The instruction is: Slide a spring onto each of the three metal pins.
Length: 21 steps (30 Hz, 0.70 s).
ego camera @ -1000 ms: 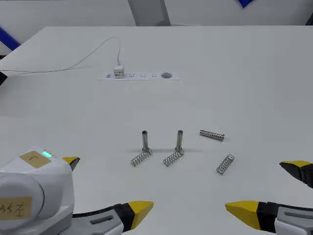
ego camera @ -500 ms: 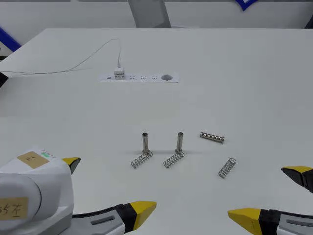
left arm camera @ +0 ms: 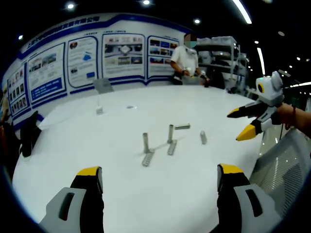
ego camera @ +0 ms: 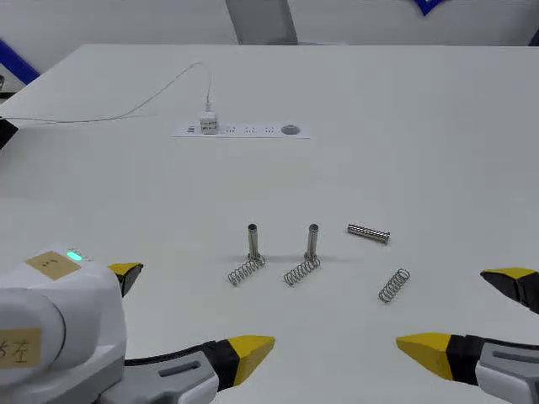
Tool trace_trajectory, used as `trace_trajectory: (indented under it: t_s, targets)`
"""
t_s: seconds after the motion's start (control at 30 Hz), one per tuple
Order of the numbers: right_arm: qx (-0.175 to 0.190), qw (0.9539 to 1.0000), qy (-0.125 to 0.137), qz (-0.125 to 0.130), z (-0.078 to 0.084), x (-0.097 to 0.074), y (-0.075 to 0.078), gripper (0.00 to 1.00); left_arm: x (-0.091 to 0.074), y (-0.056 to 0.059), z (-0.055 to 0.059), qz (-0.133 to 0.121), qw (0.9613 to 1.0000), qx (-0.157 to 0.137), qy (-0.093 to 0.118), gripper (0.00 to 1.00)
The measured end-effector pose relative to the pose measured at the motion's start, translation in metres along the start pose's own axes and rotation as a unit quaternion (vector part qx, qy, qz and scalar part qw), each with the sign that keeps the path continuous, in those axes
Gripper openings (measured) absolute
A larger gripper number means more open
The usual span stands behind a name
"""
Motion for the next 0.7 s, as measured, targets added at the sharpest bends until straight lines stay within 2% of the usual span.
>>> trace_trajectory:
  t_s: [0.33,0.57,0.7]
  targets:
    - [-0.019,0.9998,-0.004,-0.004,-0.013,0.017,0.015,0.72,0.000,0.001,-0.001,0.002,1.0000,-0.001,0.003,1.00]
    - [-0.015,0.9999,-0.002,-0.008,-0.024,0.028,0.026,0.68,0.001,0.001,0.000,0.003,1.0000,0.000,0.002,1.00]
    - [-0.029,0.9995,-0.007,-0.008,-0.029,0.035,0.031,0.66,0.001,0.002,-0.001,0.006,1.0000,-0.004,0.007,1.00]
Point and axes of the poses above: the centre of the closed fingertips' face, and the gripper's own axes: x roughly forward along the fingers, y roughly to its right, z roughly out of its underside, the point moved 9 cm from there along -x, roughly backward along the fingers, and after that the axes turned 2 degrees about -z, right-handed, at the moved point
